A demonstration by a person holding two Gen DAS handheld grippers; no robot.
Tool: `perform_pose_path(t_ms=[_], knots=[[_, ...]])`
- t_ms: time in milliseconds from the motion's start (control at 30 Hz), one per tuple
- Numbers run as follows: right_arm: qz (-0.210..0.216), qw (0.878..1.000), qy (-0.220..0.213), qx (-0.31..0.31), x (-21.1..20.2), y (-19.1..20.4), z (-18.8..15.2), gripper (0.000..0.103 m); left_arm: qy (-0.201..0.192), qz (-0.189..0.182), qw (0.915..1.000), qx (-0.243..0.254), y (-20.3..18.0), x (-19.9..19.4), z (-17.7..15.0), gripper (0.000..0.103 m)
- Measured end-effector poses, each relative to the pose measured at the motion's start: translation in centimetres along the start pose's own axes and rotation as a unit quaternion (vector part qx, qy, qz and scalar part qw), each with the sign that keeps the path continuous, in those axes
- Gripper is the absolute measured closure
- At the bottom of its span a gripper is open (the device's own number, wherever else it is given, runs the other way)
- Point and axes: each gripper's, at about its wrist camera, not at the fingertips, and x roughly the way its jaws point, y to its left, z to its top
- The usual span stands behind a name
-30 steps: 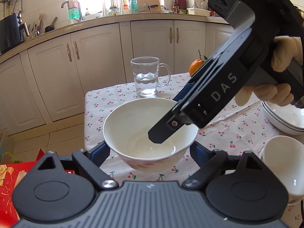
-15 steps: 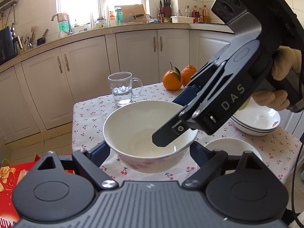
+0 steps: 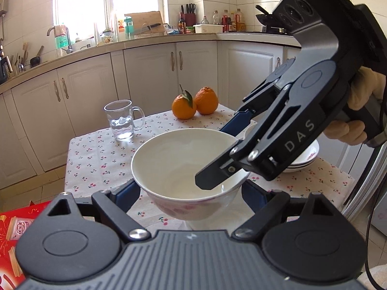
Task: Organize plates and bowls
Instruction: 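Lift the white bowl with the right tool and carry it to the bowl stack, then lower the bowl into the bowl stack and open the right tool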
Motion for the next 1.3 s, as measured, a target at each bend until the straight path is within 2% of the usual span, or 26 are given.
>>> perform_pose_path(t_ms=[233,500,867,1300], knots=[[-0.009,1.0,-0.003,0.013,-1.4,-0.6,-2.2,0.029,0.011,-0.016,0.9998,0.003,-1.5,0.7,-0.2,0.013],[-0.007,1.0,0.006,0.026,-0.8,-1.1,-3.9,0.029,0.035,-0.026,0.999,-0.005,-2.0,1.8,-1.0,0.013],[0.004,0.999,0.016,0.044,0.4,-1.6,-5.1,0.029,0.061,-0.036,0.9974,-0.009,-2.2,2.7,-1.7,0.013],[0.005,0.999,0.019,0.05,0.9,-2.1,-5.5,0.029,0.067,-0.04,0.9969,-0.01,-2.2,3.1,-1.8,0.013]])
